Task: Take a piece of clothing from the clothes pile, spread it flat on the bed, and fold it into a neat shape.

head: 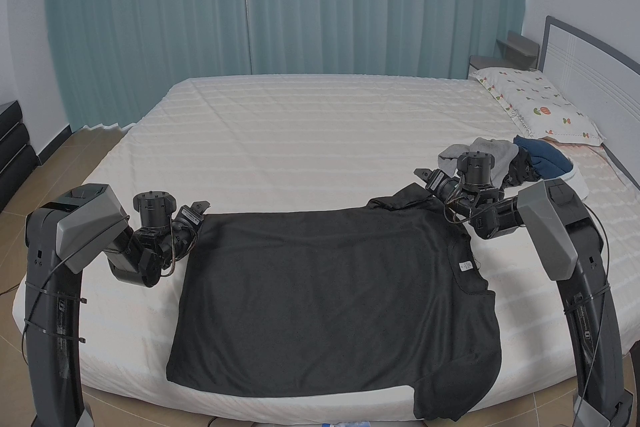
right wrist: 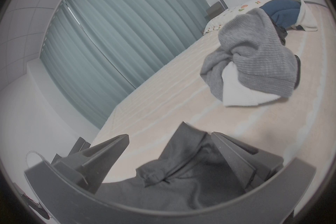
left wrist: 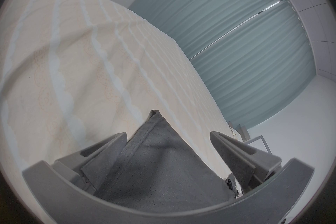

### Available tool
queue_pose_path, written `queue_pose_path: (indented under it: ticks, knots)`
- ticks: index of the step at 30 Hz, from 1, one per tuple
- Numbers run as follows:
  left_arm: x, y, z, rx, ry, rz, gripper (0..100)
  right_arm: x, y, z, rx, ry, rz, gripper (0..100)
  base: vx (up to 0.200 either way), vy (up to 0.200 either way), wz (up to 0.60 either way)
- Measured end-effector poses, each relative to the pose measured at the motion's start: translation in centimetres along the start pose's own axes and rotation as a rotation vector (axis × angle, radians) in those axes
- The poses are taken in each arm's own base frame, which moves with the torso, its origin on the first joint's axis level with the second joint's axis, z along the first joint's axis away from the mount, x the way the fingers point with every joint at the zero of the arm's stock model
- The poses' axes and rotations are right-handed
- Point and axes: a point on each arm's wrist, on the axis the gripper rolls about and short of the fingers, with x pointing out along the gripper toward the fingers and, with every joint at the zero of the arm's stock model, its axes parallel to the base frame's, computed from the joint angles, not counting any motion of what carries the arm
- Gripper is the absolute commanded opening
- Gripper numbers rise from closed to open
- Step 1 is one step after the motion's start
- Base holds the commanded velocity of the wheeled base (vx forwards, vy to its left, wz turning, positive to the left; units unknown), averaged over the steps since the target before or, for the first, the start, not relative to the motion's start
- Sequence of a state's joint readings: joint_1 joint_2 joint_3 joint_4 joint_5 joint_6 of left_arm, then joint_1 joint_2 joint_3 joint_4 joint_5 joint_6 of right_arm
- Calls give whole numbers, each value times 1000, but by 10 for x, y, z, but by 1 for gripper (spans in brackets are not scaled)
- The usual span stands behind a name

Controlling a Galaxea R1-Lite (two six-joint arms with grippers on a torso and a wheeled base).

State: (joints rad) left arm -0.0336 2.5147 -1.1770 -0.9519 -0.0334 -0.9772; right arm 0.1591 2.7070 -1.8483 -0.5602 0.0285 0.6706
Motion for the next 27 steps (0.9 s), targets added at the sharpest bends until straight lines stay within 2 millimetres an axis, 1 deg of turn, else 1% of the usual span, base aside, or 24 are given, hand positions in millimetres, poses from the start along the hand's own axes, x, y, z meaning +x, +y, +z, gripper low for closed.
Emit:
queue_pose_path:
  ticks: [3,5,7,12,13,16,19,23,24,25,27]
  knots:
    - [-7,1,7,-9,-7,6,100,-17,-7,-6,2,51,-45,100,0,0,0]
    - [-12,2,11,-14,-11,9,100,-26,-10,-6,3,67,-62,100,0,0,0]
    - [-18,3,17,-20,-16,13,100,-40,-14,-7,5,89,-85,100,0,0,0]
    - [-36,1,28,-31,-24,13,100,-80,-19,-5,13,129,-111,100,0,0,0]
    - [-40,0,29,-33,-22,10,100,-92,-19,-6,13,139,-112,100,0,0,0]
    - [-52,-4,31,-35,-4,2,100,-121,-19,-8,16,166,-111,100,0,0,0]
    - [-65,-7,29,-35,21,-5,100,-150,-21,-14,18,204,-112,100,0,0,0]
    - [-86,-10,20,-32,69,0,100,-190,-25,-24,20,264,-109,100,0,0,0]
    - [-92,-10,17,-32,82,5,100,-196,-27,-26,20,273,-109,100,-200,0,0]
    - [-102,-9,12,-31,104,16,100,-209,-29,-30,20,291,-108,100,-200,0,0]
    - [-117,-7,4,-30,138,34,100,-224,-32,-35,19,308,-103,100,-200,0,0]
